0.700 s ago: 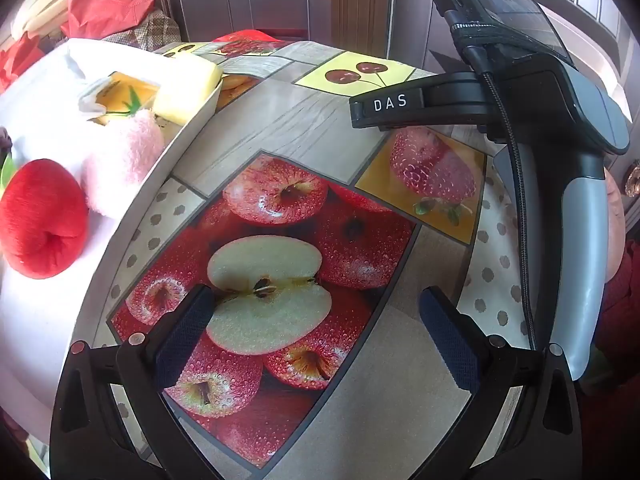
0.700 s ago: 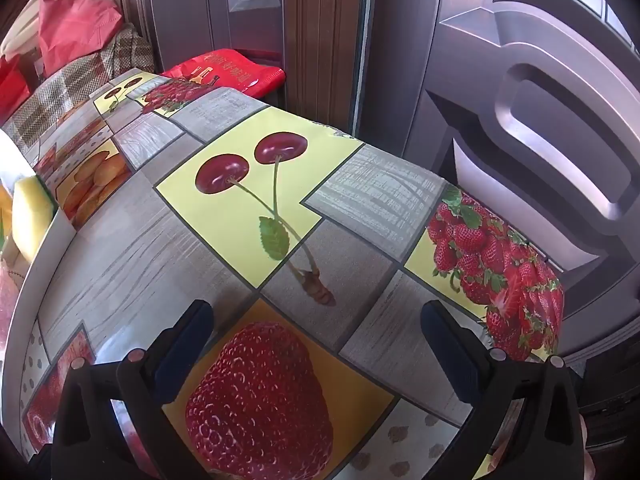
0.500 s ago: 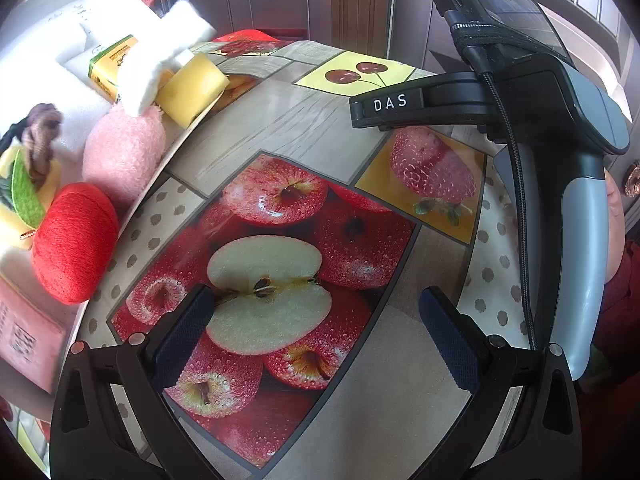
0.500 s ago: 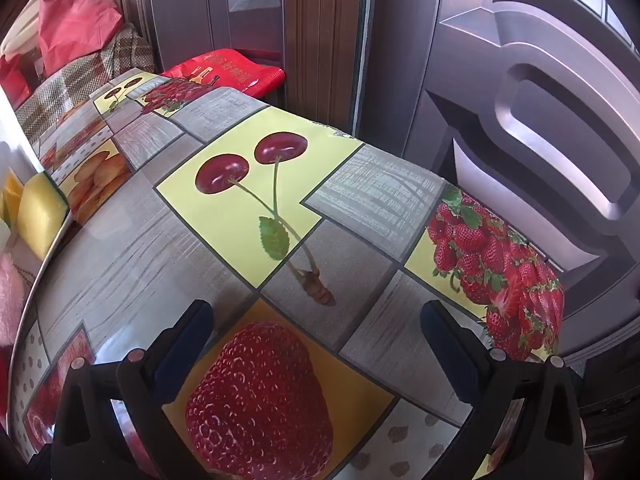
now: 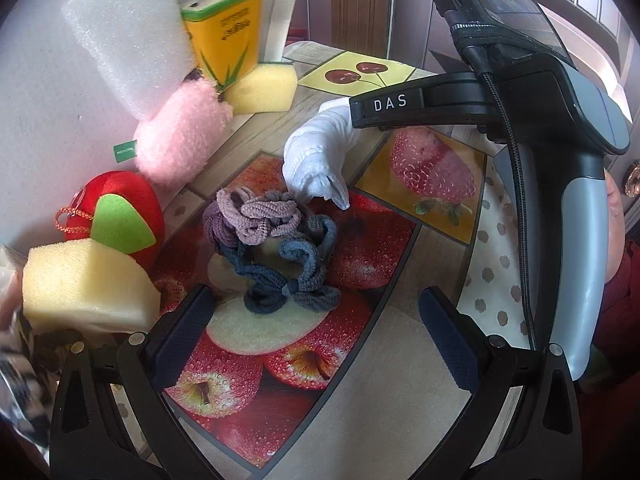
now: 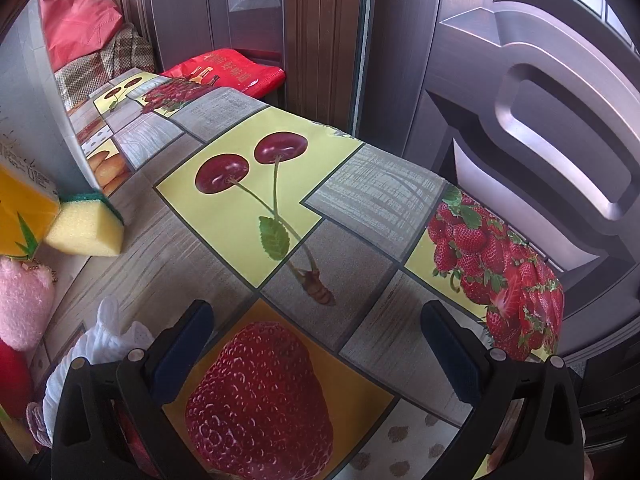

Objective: Organize soft objects

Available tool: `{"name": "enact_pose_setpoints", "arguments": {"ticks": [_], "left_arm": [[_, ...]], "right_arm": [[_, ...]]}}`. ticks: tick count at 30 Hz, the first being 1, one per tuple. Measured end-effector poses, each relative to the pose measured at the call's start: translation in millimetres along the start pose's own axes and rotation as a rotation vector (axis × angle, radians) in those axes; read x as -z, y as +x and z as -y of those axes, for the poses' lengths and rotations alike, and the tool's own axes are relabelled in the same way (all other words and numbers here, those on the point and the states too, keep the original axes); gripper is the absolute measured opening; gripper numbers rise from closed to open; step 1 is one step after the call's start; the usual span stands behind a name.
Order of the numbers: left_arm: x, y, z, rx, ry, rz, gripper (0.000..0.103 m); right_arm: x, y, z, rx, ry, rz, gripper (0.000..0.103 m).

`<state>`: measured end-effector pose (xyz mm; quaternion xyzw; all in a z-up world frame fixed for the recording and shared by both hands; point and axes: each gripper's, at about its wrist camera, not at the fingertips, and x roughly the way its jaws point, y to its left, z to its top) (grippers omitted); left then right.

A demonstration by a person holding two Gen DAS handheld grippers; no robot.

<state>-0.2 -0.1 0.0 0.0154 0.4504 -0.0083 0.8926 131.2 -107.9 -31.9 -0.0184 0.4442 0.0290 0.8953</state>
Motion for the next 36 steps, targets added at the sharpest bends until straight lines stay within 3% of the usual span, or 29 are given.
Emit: {"name": "enact_pose_setpoints", "arguments": {"ticks": [36], "left_arm": [[-0.1, 2.4, 5.6, 0.002, 0.003, 0.0, 0.102]], "right_arm": [[0.1, -0.1, 0.1, 0.0, 0.0, 0.0, 0.103]]}}
